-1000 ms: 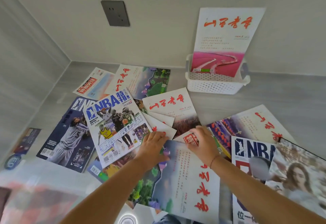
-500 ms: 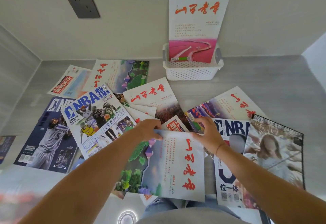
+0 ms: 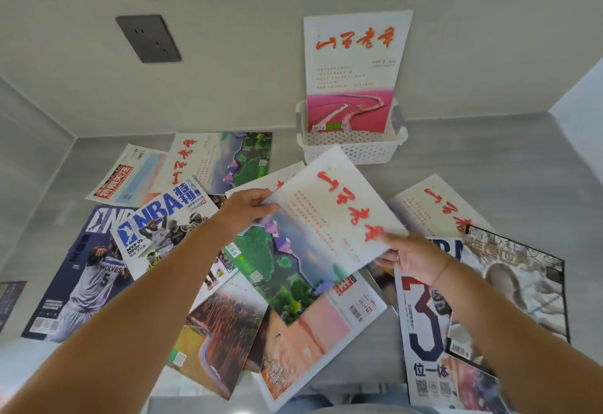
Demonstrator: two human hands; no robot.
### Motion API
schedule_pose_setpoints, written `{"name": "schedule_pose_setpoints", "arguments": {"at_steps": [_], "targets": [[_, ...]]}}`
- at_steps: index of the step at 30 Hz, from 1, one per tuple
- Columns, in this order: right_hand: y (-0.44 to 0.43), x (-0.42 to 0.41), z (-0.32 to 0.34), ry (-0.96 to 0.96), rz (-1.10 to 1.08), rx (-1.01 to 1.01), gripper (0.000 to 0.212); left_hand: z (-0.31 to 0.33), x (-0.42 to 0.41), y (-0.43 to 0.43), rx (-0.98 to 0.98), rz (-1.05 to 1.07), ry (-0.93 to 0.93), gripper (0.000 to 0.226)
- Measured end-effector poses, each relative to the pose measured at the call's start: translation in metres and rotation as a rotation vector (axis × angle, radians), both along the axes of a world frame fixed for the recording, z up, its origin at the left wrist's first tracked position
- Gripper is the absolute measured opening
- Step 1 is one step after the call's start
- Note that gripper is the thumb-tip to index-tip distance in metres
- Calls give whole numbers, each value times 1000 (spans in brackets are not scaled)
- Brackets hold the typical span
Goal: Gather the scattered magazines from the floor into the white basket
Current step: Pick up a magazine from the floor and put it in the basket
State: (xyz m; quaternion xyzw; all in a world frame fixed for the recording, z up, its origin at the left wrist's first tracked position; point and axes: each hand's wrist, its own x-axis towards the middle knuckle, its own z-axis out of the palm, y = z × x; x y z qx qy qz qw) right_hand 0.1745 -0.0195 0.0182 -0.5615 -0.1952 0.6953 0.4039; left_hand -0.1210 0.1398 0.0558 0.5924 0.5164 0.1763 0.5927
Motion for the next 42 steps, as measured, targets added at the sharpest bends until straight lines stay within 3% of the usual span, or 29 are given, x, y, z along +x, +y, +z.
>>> {"name": "schedule_pose_setpoints", "arguments": {"at_steps": [3,5,7,10,14,18,21,30,38,42], "targets": [[14,4,8,222,-52,109,34,4,9,10,-57,123,-88,29],[30,-3,11,201,-67,142,30,6,24,15,-73,219,-150,26],[49,-9,15,62,-118,130,26,9,44,21,-53,297,-226,20],[79,2,26,-322,-153,176,17,17,72,37,-16,371,-304,17],[140,51,64,-727,-132,344,24,45,104,76,76,432,-296,24],[203,93,112,-920,-227,499,35,80,136,120,203,404,-309,28],[236,110,126,-1009,-252,493,32,92,156,149,247,422,-271,27],[261,117,74,-984,-206,285,22,42,177,182,172,503,-86,23],[279,120,52,-988,-268,188,17,15,187,193,58,653,-94,13],[284,122,53,-1023,-374,140,22,17,193,197,94,630,-58,25]]}}
